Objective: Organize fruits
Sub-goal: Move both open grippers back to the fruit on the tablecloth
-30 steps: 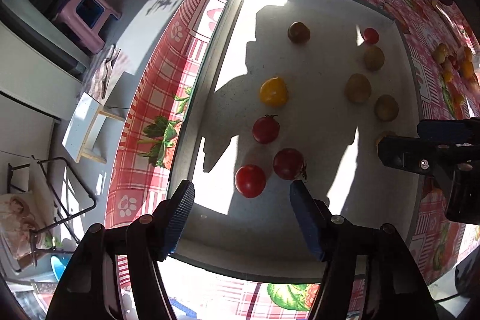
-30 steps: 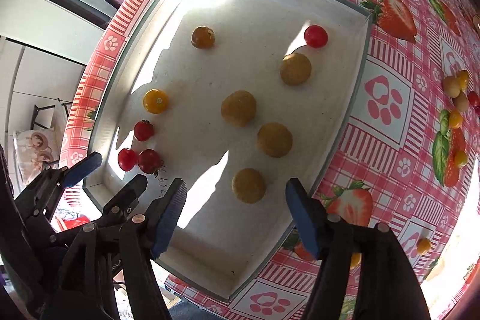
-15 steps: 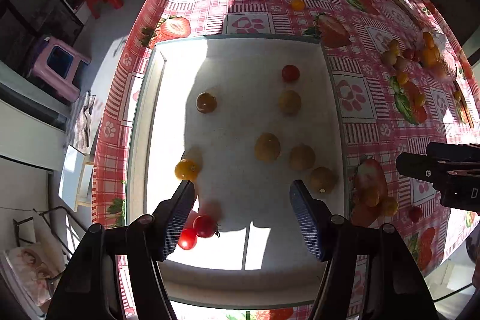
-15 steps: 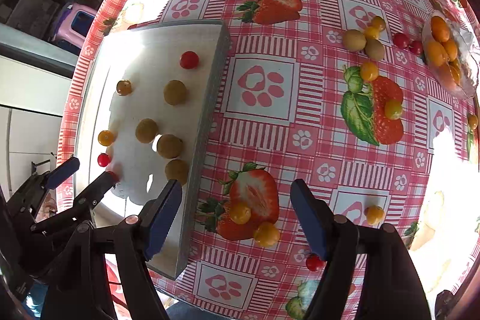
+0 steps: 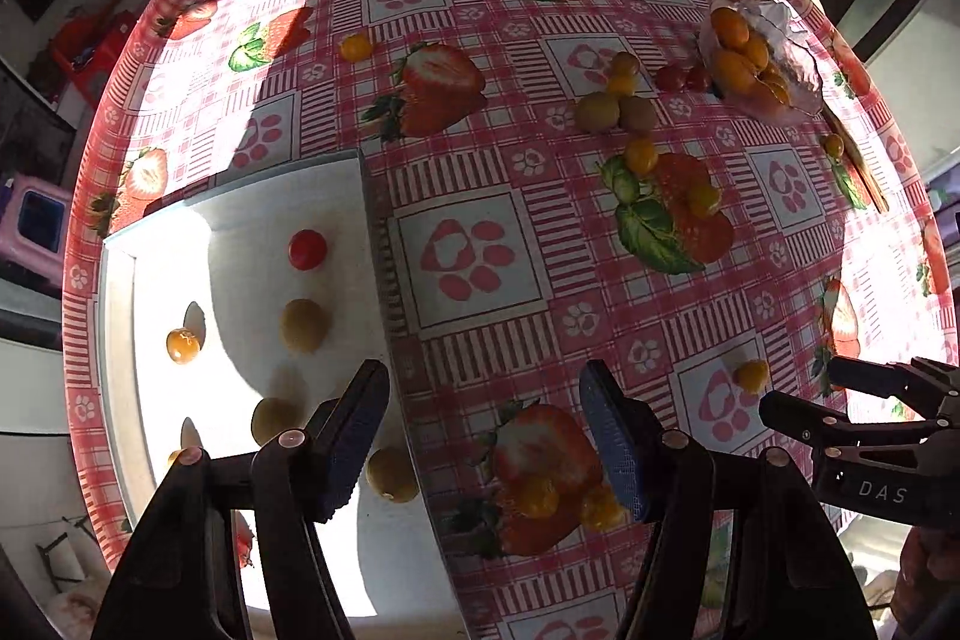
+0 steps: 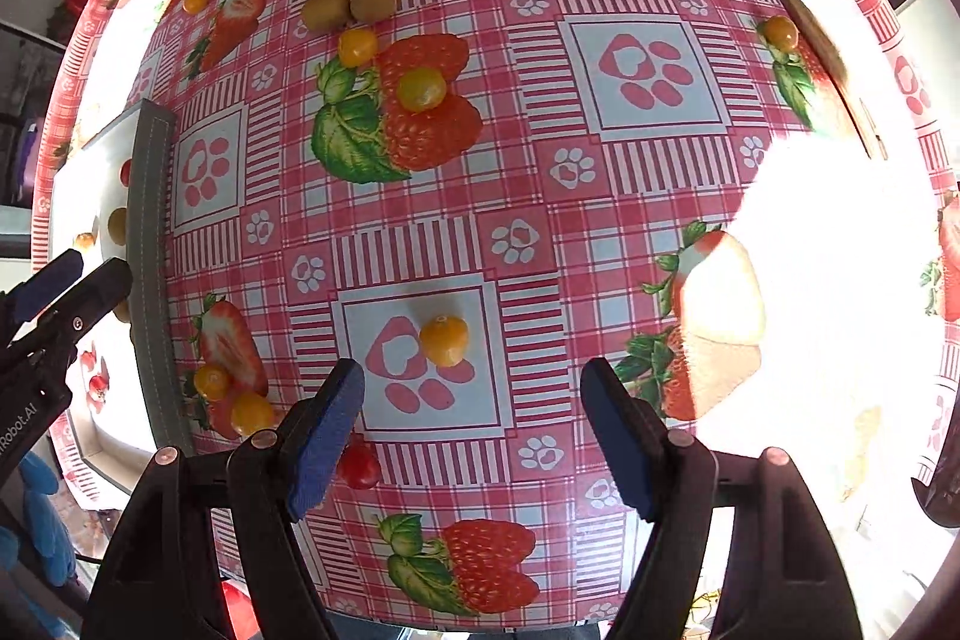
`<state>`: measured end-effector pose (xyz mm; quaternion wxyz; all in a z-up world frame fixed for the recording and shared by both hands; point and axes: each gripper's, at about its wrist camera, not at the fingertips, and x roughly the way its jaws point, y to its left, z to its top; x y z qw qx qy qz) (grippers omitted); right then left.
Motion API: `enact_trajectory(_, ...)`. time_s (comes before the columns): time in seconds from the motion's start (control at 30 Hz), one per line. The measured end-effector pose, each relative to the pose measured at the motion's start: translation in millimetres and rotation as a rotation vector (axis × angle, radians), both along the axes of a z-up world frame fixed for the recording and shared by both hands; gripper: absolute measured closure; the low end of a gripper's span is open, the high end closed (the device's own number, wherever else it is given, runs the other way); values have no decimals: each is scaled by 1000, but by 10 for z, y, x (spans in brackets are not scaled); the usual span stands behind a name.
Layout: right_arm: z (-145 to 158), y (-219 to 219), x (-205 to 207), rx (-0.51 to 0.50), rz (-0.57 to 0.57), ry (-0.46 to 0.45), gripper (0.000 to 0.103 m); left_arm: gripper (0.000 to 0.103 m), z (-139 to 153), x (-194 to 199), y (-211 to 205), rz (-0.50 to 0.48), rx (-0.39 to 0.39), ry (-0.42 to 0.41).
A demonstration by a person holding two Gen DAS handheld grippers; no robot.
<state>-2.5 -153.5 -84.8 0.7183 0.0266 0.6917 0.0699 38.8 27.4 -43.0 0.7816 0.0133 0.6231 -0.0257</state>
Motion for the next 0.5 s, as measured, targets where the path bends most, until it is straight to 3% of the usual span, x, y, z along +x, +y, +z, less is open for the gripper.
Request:
enact_trajectory(0.17, -41, -86, -40, 13, 4, 3, 25, 36, -80, -191, -183, -38, 12, 25)
enact_trajectory(0.5, -242, 75, 45, 32, 47, 7, 37, 36, -381, -523, -382, -67, 28, 113)
